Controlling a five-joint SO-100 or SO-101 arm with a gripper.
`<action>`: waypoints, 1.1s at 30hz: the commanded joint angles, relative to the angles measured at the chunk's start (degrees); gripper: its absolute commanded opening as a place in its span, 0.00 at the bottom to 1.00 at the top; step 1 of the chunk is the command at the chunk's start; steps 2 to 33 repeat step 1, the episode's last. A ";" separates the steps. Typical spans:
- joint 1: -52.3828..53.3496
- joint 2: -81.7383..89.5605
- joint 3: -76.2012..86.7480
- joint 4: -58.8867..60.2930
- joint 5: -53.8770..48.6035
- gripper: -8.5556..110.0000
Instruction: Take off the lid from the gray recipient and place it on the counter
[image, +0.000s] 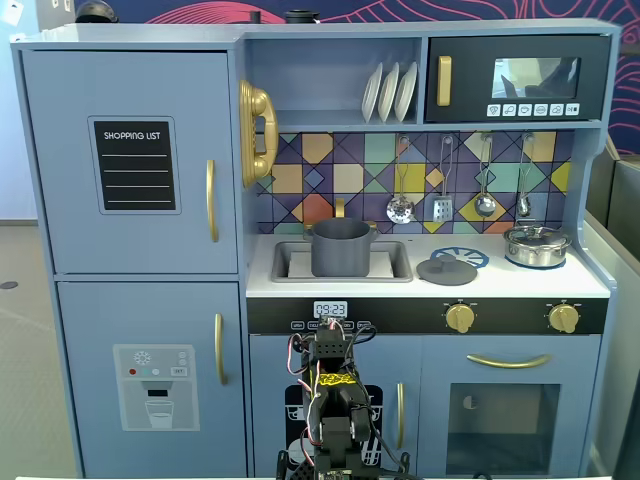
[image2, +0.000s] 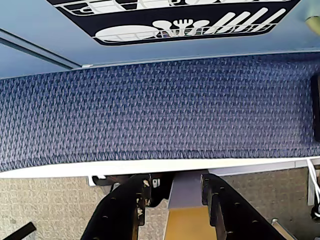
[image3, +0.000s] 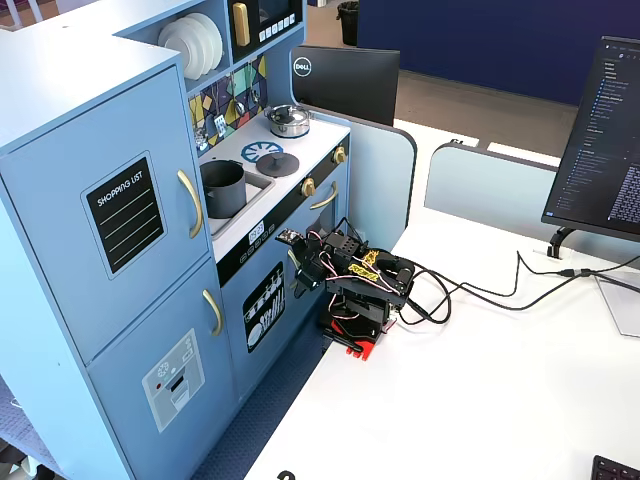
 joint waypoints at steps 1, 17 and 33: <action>0.70 -0.26 0.00 10.46 -0.26 0.10; 0.70 -0.26 0.00 10.46 -0.26 0.10; 0.70 -0.26 0.00 10.46 -0.26 0.10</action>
